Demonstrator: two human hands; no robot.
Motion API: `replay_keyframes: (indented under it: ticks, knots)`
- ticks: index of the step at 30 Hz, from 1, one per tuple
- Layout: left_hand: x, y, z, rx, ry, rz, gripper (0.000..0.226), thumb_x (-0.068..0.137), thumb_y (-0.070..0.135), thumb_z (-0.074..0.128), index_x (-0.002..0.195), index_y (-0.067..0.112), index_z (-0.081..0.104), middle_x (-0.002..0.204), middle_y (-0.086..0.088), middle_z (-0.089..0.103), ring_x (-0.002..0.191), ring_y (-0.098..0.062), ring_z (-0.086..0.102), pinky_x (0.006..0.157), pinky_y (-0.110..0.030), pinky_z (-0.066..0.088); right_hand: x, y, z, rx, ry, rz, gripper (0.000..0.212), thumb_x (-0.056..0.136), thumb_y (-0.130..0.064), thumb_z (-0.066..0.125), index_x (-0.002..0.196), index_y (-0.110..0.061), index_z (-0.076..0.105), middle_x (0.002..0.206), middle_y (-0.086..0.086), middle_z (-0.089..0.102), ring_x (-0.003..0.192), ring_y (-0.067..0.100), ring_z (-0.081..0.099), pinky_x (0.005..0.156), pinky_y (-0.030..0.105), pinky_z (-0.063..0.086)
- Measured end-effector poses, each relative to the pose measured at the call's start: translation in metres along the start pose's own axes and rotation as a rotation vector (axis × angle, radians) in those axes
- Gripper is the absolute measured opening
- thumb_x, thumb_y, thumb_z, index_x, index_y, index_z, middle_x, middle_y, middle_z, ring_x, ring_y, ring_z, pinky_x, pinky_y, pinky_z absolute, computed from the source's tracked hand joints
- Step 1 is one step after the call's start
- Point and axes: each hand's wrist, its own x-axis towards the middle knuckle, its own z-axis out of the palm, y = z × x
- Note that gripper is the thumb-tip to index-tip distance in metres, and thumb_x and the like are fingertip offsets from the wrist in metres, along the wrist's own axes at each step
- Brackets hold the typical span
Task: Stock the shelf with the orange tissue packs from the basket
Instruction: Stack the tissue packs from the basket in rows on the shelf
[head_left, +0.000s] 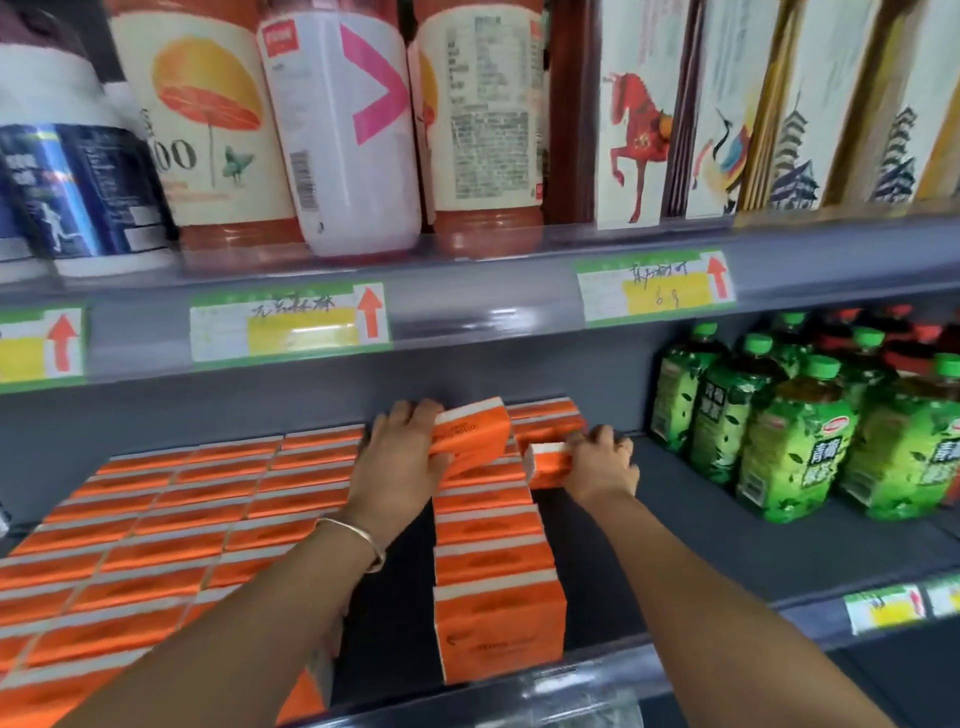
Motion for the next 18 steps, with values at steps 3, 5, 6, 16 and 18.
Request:
replay_keyframes:
  ticks: [3,5,6,16,18]
  knots:
    - [0.009,-0.008,0.004,-0.029,0.016,0.013,0.045,0.086,0.023,0.063,0.128,0.015,0.048,0.121,-0.008,0.049,0.114,-0.028,0.046,0.095,-0.038,0.041,0.013,-0.011,0.01,0.044,0.006,-0.044,0.048,0.093,-0.008,0.041,0.137,-0.028,0.037,0.144,0.01,0.019,0.134,0.039,0.02,0.1,0.048,0.04]
    - [0.013,-0.013,0.007,-0.047,0.018,0.026,0.046,0.085,0.021,0.065,0.128,0.014,0.049,0.12,-0.009,0.049,0.113,-0.029,0.046,0.096,-0.038,0.041,0.015,-0.015,0.015,0.085,0.091,-0.03,0.05,0.091,-0.002,0.041,0.135,-0.024,0.035,0.143,0.012,0.019,0.132,0.04,0.022,0.095,0.046,0.044]
    - [0.014,-0.014,0.009,-0.053,0.019,0.032,0.046,0.085,0.021,0.065,0.127,0.014,0.049,0.12,-0.009,0.049,0.113,-0.028,0.047,0.096,-0.037,0.04,0.015,-0.016,0.018,0.069,0.141,-0.012,0.048,0.09,-0.001,0.042,0.133,-0.022,0.036,0.141,0.012,0.022,0.131,0.039,0.024,0.094,0.045,0.044]
    - [0.016,-0.009,0.013,-0.038,-0.027,0.065,0.042,0.089,0.012,0.057,0.13,0.018,0.047,0.123,-0.008,0.045,0.116,-0.025,0.043,0.099,-0.035,0.041,0.003,-0.02,0.003,0.025,0.207,-0.121,0.051,0.088,-0.021,0.054,0.136,-0.024,0.038,0.139,0.004,0.04,0.136,0.03,0.028,0.11,0.055,0.019]
    - [0.014,-0.006,0.011,-0.012,-0.009,0.056,0.041,0.09,0.009,0.054,0.129,0.017,0.048,0.123,-0.01,0.045,0.116,-0.026,0.042,0.097,-0.038,0.043,-0.006,-0.027,-0.011,0.185,0.252,-0.277,0.059,0.083,-0.022,0.057,0.139,-0.026,0.038,0.138,0.003,0.04,0.132,0.028,0.03,0.109,0.048,0.024]
